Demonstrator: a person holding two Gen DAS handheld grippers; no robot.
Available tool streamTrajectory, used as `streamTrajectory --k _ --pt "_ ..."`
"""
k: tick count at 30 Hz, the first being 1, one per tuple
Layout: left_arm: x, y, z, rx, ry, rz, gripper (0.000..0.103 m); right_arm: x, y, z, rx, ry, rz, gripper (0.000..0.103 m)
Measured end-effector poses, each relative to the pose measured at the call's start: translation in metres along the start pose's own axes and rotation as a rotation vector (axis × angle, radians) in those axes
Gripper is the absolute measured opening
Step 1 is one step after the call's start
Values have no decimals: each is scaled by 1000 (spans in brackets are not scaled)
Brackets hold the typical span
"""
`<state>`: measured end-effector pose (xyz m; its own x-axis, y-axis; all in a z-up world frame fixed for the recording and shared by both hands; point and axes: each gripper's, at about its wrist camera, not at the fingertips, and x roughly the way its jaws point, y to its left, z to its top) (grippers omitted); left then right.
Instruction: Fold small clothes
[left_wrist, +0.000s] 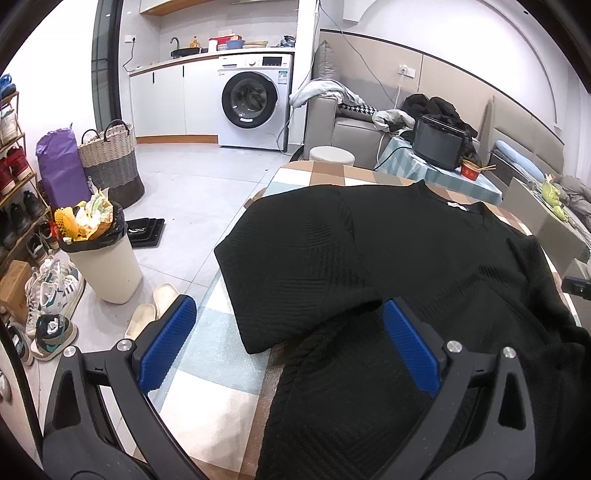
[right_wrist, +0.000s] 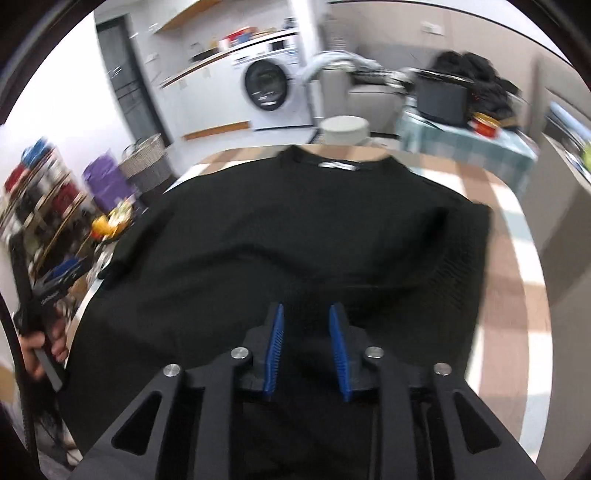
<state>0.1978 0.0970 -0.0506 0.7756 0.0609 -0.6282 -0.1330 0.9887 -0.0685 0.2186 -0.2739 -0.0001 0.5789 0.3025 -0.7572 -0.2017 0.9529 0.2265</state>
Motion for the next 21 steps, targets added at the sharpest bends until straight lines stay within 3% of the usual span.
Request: streamTrajectory --k 1,4,9,12,14,15,16,18,19,21 --pt "-1 0 -1 4 0 -2 101 0 -6 0 35 -6 -5 35" --pt "-1 -1 0 8 2 -5 101 0 -27 2 142 3 -61 37" --pt "4 -5 0 9 10 -12 101 21 -48 11 318 25 -13 46" --pt "6 -4 0 6 14 -14 101 39 -65 18 406 43 -9 56" --pt "7 -3 1 3 14 -13 101 54 -73 19 480 75 -25 57" --pt "7 -2 1 1 16 -13 101 62 -77 21 515 85 -33 52" --pt "8 -1 1 -1 17 -13 101 68 -80 23 537 79 -45 30" --pt "9 2 0 -5 18 -13 101 76 -76 36 505 57 -80 11" --pt "9 3 1 -5 18 -11 101 75 -67 47 462 7 -49 11" --pt "11 6 2 -2 18 -4 101 64 -38 67 343 -84 96 11"
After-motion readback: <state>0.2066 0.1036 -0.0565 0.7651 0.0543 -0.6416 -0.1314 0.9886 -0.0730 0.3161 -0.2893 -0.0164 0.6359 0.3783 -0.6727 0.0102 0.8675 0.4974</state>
